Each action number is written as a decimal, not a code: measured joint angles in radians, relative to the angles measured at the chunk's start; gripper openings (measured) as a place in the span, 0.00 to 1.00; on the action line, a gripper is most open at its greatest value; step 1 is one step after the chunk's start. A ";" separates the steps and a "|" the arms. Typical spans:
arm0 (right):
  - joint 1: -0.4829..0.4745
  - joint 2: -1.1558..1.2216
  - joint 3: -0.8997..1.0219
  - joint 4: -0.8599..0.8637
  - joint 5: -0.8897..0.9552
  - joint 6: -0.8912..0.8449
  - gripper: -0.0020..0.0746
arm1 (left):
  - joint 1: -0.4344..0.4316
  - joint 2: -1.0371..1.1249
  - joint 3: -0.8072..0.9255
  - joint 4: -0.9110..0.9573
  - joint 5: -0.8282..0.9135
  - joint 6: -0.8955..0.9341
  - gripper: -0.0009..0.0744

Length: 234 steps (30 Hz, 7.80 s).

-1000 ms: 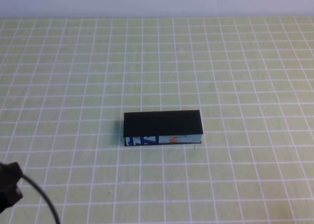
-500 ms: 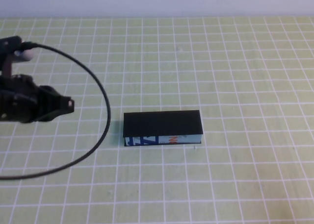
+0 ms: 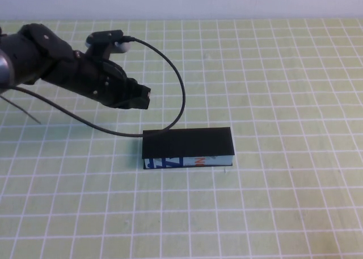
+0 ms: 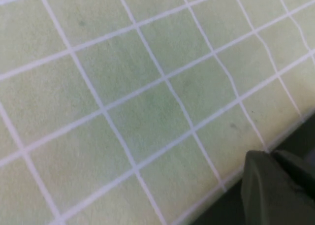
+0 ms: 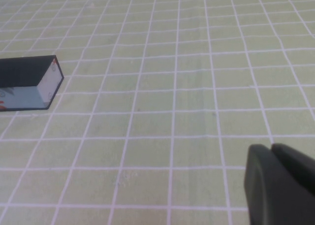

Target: Take glasses out of glasses case

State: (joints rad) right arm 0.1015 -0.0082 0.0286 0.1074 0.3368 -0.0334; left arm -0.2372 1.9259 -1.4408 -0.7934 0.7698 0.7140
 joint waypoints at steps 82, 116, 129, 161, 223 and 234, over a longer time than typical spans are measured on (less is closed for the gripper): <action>0.616 1.867 -1.474 0.052 0.447 -0.700 0.07 | -0.009 0.225 -0.122 -0.002 0.108 0.006 0.01; 0.616 1.981 -1.474 -0.098 0.279 -0.865 0.44 | -0.009 0.225 -0.122 -0.012 0.113 0.000 0.01; 0.616 1.997 -1.486 -0.138 0.255 -0.858 0.21 | -0.009 0.225 -0.122 -0.019 0.119 0.000 0.01; 0.619 1.896 -1.483 -0.359 0.177 -0.529 0.01 | 0.058 -0.155 0.197 -0.279 0.158 0.435 0.01; 0.549 1.906 -1.475 -0.032 0.298 0.044 0.01 | 0.061 0.092 0.278 -0.595 0.101 0.833 0.01; 0.471 1.908 -1.504 -0.031 0.214 0.053 0.01 | 0.061 0.092 0.278 -0.587 0.112 0.818 0.01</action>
State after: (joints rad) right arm 0.5728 1.8995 -1.4756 0.0768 0.5513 0.0195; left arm -0.1766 2.0179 -1.1632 -1.3806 0.8821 1.5316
